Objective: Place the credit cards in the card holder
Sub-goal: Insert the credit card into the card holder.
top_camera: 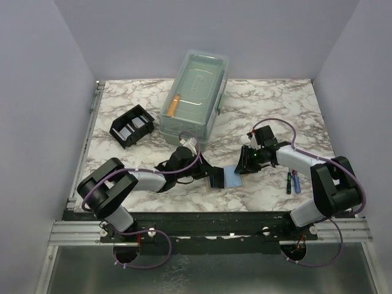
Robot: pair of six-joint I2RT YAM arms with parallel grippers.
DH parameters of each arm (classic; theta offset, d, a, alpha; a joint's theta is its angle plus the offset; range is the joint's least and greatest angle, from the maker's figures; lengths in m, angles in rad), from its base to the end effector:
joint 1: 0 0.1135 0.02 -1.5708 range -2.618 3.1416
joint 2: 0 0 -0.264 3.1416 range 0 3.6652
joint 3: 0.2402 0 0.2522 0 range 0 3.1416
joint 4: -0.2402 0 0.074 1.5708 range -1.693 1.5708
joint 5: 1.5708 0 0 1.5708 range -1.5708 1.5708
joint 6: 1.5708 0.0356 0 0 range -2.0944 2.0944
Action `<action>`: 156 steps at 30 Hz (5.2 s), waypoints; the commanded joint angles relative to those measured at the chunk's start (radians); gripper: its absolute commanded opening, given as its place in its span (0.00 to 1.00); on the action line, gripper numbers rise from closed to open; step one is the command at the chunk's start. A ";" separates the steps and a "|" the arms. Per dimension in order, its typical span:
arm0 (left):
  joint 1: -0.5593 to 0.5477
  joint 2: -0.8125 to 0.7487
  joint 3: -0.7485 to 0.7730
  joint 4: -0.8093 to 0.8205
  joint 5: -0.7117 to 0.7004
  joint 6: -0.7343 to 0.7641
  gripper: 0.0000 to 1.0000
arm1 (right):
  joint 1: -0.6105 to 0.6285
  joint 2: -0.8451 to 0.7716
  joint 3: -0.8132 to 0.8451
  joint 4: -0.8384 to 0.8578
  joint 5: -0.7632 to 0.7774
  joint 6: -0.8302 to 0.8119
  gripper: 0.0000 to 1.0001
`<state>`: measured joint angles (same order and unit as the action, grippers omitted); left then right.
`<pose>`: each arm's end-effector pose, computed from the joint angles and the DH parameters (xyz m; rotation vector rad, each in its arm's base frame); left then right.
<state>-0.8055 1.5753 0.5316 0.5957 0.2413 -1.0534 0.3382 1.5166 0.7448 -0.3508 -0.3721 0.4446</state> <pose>0.1976 -0.2180 0.1489 -0.1106 2.3105 -1.3296 0.2500 0.1016 0.1527 0.0287 2.7815 0.7252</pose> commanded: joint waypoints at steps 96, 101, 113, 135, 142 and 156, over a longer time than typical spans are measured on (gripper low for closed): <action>-0.132 0.016 0.102 -0.323 -0.245 -0.018 0.81 | -0.005 0.008 -0.048 0.042 -0.046 0.015 0.19; -0.161 0.078 0.135 -0.316 -0.194 -0.022 0.79 | -0.006 0.010 -0.047 0.045 -0.051 0.011 0.19; -0.164 0.208 0.191 -0.095 -0.113 -0.056 0.78 | -0.005 -0.015 -0.080 0.082 -0.098 0.053 0.19; -0.166 0.106 0.199 -0.219 -0.100 0.020 0.43 | -0.006 -0.159 -0.041 -0.041 -0.068 0.066 0.34; -0.163 0.178 0.195 -0.220 -0.132 0.022 0.14 | -0.006 -0.116 -0.066 0.035 -0.182 0.063 0.28; -0.157 0.181 0.108 -0.219 -0.173 -0.010 0.04 | -0.006 -0.035 -0.102 0.085 -0.217 0.045 0.34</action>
<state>-0.9642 1.7519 0.6853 0.4438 0.1116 -1.0691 0.3271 1.4647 0.6605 -0.2993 -0.5579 0.5037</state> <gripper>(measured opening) 0.048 0.328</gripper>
